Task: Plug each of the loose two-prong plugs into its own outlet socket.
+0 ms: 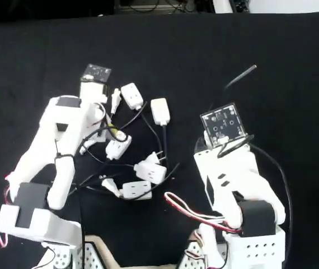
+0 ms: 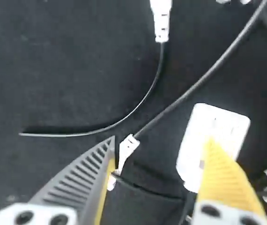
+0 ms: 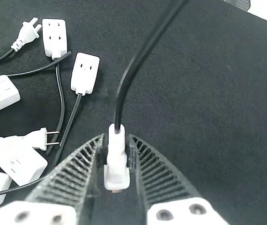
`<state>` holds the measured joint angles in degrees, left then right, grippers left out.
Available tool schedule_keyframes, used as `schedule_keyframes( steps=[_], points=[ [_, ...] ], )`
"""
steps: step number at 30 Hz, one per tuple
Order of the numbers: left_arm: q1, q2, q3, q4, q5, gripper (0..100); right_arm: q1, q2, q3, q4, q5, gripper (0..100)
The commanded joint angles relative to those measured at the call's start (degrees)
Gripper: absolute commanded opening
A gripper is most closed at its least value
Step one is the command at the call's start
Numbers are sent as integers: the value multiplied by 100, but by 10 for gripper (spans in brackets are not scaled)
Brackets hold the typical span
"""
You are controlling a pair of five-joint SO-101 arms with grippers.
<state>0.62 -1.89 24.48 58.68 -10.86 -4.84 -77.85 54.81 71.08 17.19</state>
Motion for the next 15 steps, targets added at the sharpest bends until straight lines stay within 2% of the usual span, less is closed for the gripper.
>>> schedule_keyframes(
  steps=[1, 5, 10, 15],
  points=[
    [22, -756, -505, 571, -18, 288, 53, -4, -48, -26, -26, 11],
    [57, -1547, -479, 941, -9, 288, 53, -4, -57, -44, -26, 11],
    [66, -2110, 418, 985, -62, 288, 44, 4, -48, -202, 18, 12],
    [22, -2505, 1376, 958, -316, 288, -615, 31, -48, -237, 220, 12]
  ],
)
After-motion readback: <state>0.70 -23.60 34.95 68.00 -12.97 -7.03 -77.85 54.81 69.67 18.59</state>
